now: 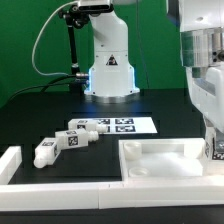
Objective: Assemble one leg
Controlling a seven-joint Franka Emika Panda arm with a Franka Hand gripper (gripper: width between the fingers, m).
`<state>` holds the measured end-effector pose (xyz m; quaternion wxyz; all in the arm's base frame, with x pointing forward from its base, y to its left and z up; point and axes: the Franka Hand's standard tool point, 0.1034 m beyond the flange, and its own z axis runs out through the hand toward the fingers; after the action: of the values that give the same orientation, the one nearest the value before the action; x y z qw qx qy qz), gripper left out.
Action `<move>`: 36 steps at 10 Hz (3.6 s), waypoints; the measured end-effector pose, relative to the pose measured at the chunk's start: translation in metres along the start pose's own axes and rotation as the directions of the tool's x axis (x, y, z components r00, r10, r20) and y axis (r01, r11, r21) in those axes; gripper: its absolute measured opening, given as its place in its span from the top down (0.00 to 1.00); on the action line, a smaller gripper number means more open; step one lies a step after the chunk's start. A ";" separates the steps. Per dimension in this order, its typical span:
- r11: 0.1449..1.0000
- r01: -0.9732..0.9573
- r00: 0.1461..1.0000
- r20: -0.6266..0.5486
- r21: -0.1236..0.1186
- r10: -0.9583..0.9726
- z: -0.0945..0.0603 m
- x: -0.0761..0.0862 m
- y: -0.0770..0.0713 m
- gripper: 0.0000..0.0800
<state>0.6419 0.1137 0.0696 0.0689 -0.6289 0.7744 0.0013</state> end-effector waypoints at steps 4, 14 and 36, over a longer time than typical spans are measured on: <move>0.970 -0.245 0.970 0.001 0.003 0.245 0.000 0.001 -0.001 0.64; 0.969 0.231 0.972 0.018 0.090 -0.233 -0.041 -0.019 -0.010 0.19; 0.543 0.839 0.541 -0.067 -0.018 -0.838 -0.001 0.003 0.003 0.64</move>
Offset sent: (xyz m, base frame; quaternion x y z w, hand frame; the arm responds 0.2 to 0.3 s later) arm -0.0014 -0.0037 -0.0006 0.0013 0.0063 0.1922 0.9813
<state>0.6380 0.1112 0.0704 0.0403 -0.9215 0.3817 -0.0592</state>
